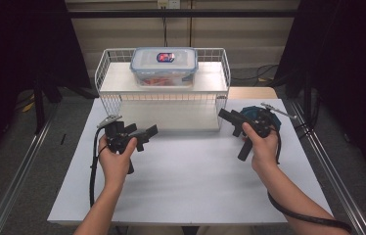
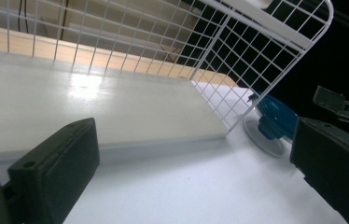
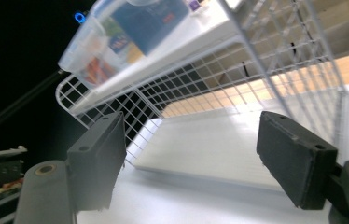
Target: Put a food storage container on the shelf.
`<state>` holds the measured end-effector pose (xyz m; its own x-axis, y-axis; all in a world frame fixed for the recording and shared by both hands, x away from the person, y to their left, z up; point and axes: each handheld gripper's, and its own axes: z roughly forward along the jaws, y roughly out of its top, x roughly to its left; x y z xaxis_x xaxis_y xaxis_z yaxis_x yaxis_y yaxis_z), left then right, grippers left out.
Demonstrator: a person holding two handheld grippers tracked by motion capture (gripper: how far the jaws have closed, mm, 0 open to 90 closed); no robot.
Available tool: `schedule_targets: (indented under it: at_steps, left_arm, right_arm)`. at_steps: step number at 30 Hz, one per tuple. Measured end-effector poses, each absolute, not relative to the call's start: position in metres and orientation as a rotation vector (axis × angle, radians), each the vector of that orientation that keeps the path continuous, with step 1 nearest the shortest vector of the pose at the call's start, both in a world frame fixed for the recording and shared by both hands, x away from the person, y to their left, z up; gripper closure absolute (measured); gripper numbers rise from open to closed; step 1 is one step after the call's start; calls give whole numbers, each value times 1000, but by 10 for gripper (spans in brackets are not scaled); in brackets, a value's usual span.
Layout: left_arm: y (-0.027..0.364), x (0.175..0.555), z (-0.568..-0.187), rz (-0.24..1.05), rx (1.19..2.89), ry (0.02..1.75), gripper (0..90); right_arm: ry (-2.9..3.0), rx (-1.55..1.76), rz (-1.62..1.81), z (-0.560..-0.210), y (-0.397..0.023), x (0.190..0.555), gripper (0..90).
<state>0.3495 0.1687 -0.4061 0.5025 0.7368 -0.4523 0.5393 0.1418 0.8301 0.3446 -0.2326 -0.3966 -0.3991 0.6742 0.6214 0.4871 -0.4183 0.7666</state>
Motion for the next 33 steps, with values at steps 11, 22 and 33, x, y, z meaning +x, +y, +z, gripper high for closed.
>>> schedule_targets:
  at_steps: [11,22,33]
  left_arm:
    - [165,345,-420,221,1611,1138,13]
    - [166,344,-424,200,1649,1137,11]
    - [165,343,-426,182,1675,1143,8]
  right_arm:
    - [1641,1631,1826,-402,-256,346,230]
    - [1670,1642,1710,-401,-279,360,252]
    - [1682,1655,1563,-399,-304,379,404]
